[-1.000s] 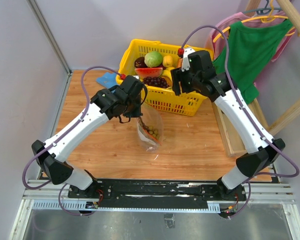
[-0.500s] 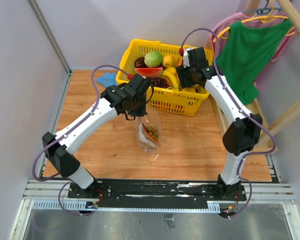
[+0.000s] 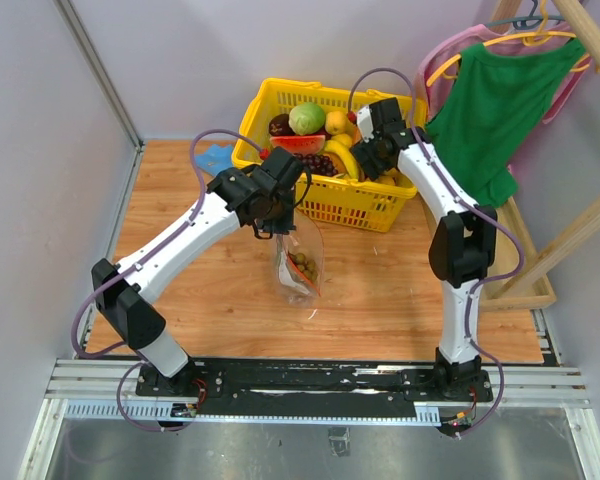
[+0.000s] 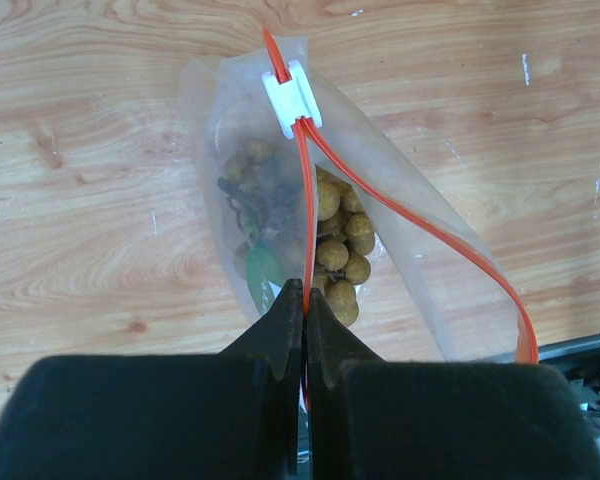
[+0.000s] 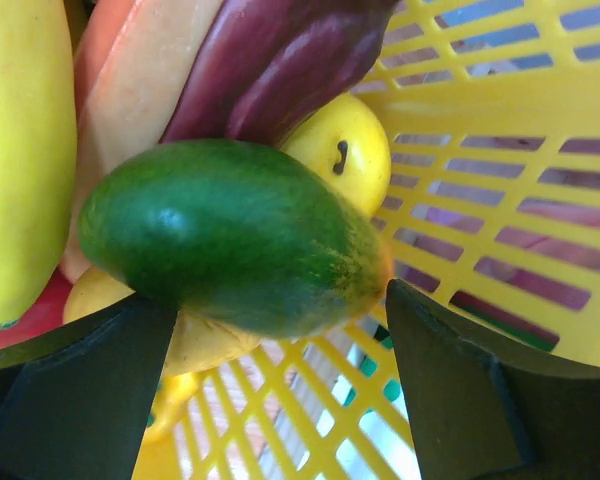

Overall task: Place the food in the zip-top bag and seal the zipper
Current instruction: Pick up the fake fruit from the bin.

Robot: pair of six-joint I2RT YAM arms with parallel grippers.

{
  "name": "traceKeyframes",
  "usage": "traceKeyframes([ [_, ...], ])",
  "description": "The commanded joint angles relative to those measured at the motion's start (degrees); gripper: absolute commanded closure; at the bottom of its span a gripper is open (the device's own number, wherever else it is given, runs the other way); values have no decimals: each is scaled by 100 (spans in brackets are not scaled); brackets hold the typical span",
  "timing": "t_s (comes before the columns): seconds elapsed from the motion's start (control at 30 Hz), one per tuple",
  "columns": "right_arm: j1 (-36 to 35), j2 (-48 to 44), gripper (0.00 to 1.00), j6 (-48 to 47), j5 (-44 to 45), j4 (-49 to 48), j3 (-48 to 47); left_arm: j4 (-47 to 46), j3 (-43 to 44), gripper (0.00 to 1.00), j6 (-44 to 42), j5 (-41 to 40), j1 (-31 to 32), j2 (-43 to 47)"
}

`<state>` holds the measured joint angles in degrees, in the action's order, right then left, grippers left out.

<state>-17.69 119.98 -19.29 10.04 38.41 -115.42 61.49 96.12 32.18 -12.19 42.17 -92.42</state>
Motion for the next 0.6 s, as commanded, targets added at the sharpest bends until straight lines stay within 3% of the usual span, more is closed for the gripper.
traceKeyframes([
  [0.0,43,383,13,-892,169,218,-313,94,214,100,-81,6,-51,-92],
  [0.27,33,861,13,-1234,31,244,-531,134,271,100,-90,6,-73,-121],
  [0.57,-76,465,62,-1151,-119,419,-561,169,334,100,-90,-57,-86,-95],
])
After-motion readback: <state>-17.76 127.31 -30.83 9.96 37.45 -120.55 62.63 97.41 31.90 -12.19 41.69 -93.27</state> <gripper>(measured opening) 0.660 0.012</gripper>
